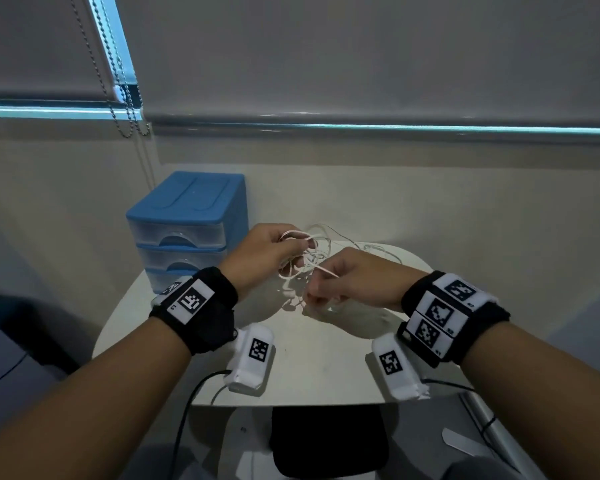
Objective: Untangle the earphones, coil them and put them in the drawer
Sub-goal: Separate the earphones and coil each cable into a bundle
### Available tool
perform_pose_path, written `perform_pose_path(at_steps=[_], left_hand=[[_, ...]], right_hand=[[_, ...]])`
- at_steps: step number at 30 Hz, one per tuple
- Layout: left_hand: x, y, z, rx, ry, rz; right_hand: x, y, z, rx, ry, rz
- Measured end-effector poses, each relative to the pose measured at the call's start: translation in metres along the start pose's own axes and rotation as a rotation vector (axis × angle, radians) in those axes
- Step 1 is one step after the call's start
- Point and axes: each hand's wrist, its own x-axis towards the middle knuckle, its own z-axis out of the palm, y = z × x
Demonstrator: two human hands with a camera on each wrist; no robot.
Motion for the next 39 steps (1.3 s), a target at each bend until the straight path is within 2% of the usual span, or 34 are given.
perform_pose_path(at_steps=[3, 10, 15, 18, 22, 25, 30, 32, 35, 39], left_hand=[[0.012, -0.005, 0.008, -0.178, 0.026, -0.011], [0.035, -0.014, 0.014, -0.541, 0.052, -0.033], [0.043, -0.034, 0.011, -0.781, -0.004, -0.01], [0.045, -0.037, 0.01, -0.776, -0.012, 0.035], [0.049, -0.039, 0.008, -0.72, 0.103, 0.087], [0.053, -0.043, 0.004, -0.716, 0.183, 0.076], [0.058, -0.049, 0.001, -0.73, 0.168, 0.056], [0.058, -0.05, 0.0, -0.735, 0.15, 0.054], [0.059, -0.05, 0.001, -0.744, 0.129, 0.046], [0.059, -0.051, 0.002, -0.679, 0.127, 0.056]], right_hand=[[0.003, -0.005, 0.002, 0.314, 0.098, -0.014], [0.026, -0.008, -0.004, 0.578, 0.339, -0.04], [0.047, -0.006, -0.004, 0.777, 0.389, -0.084], [0.06, -0.003, -0.004, 0.731, 0.39, -0.094], [0.071, 0.0, -0.005, 0.654, 0.355, -0.146], [0.078, 0.004, -0.009, 0.604, 0.362, -0.152], [0.085, 0.022, -0.021, 0.638, 0.666, -0.237], [0.085, 0.03, -0.022, 0.632, 0.744, -0.253], [0.083, 0.04, -0.019, 0.583, 0.724, -0.283], [0.079, 0.044, -0.018, 0.387, 0.733, -0.397]])
